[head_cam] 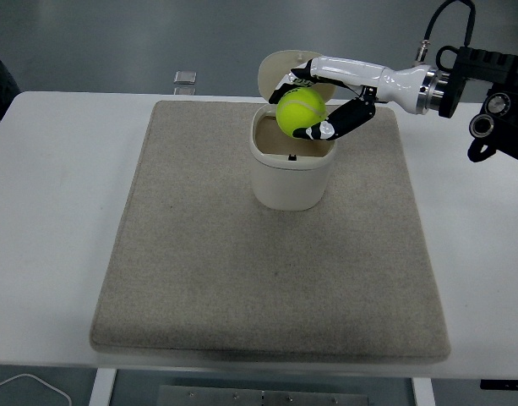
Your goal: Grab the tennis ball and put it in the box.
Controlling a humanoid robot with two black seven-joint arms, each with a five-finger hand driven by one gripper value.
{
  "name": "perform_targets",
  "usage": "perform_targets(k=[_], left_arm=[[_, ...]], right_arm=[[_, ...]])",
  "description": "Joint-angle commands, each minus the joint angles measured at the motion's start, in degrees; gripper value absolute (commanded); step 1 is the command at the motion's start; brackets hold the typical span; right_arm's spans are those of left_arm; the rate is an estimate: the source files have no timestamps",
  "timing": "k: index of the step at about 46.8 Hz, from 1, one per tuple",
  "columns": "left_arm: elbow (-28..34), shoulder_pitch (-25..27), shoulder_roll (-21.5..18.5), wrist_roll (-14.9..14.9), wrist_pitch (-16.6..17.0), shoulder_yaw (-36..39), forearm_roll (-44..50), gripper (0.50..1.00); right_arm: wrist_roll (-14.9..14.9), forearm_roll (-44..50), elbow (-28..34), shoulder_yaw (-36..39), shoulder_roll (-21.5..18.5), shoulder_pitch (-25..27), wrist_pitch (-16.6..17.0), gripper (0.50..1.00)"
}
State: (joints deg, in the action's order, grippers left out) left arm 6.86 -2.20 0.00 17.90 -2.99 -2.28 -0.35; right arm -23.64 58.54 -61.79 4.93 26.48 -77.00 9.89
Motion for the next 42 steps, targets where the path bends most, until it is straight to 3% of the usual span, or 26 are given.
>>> perform_targets(k=[1,23,29,33,42], left_arm=[[0.0,0.0,0.0,0.0,0.0,0.0,0.0,0.992],[0.0,0.0,0.0,0.0,0.0,0.0,0.0,0.992],[0.0,0.0,0.0,0.0,0.0,0.0,0.0,0.992],[0.0,0.0,0.0,0.0,0.0,0.0,0.0,0.992],[0.0,0.0,0.0,0.0,0.0,0.0,0.0,0.992]], right_arm=[[0.0,0.0,0.0,0.1,0.0,0.1,0.0,0.85],[-0.1,-0.1,-0.3,0.3,0.1,0.3,1.6,0.856],[-0.1,-0.9,-0.8,0.9,0.6,0.0,5.0,0.858],[0.0,-5.3,-1.1,1.0,1.6,-0.5,9.0,0.86],[0.0,-8.2,-1.6,1.0,5.7,-1.1,14.7,0.86]])
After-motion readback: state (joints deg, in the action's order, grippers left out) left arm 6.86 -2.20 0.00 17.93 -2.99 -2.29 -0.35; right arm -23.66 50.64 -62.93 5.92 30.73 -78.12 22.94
